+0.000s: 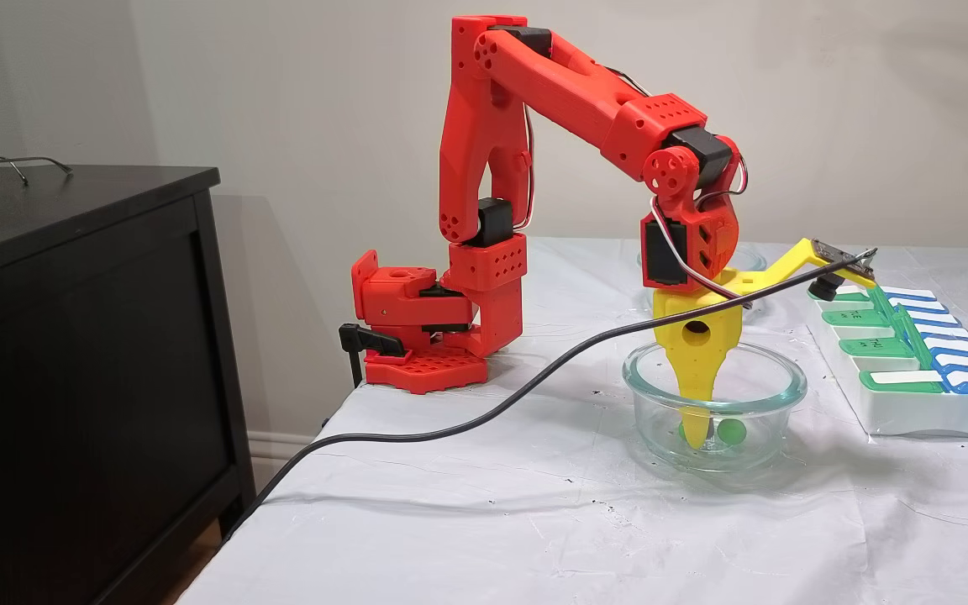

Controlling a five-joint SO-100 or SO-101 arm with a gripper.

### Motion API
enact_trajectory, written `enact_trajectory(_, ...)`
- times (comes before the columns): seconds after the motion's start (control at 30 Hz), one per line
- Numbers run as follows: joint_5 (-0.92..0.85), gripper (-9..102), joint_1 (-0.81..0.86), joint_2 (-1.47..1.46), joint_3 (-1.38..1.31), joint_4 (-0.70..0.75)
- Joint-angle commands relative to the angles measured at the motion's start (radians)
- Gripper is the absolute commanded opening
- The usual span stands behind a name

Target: Sort medicines into box.

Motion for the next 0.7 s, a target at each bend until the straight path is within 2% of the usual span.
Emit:
enact_trajectory(0.0, 0.008, 0, -0.009, 0.043, -0.017, 0.021)
enact_trajectory(0.13, 0.06, 0, -0.014, 0.057, -0.067, 0.094)
enact_trajectory(0.33, 0.29, 0, -0.055, 0.176, -0.259, 0.281)
enact_trajectory(0.43, 0.425, 0, -0.109, 0.075, -0.548, 0.509)
enact_trajectory(0.53, 0.561, 0, -0.161, -0.043, -0.778, 0.629)
enact_trajectory(0.6, 0.673, 0, -0.215, -0.112, -0.913, 0.664)
enact_trajectory(0.67, 0.821, 0, -0.273, -0.121, -0.948, 0.617)
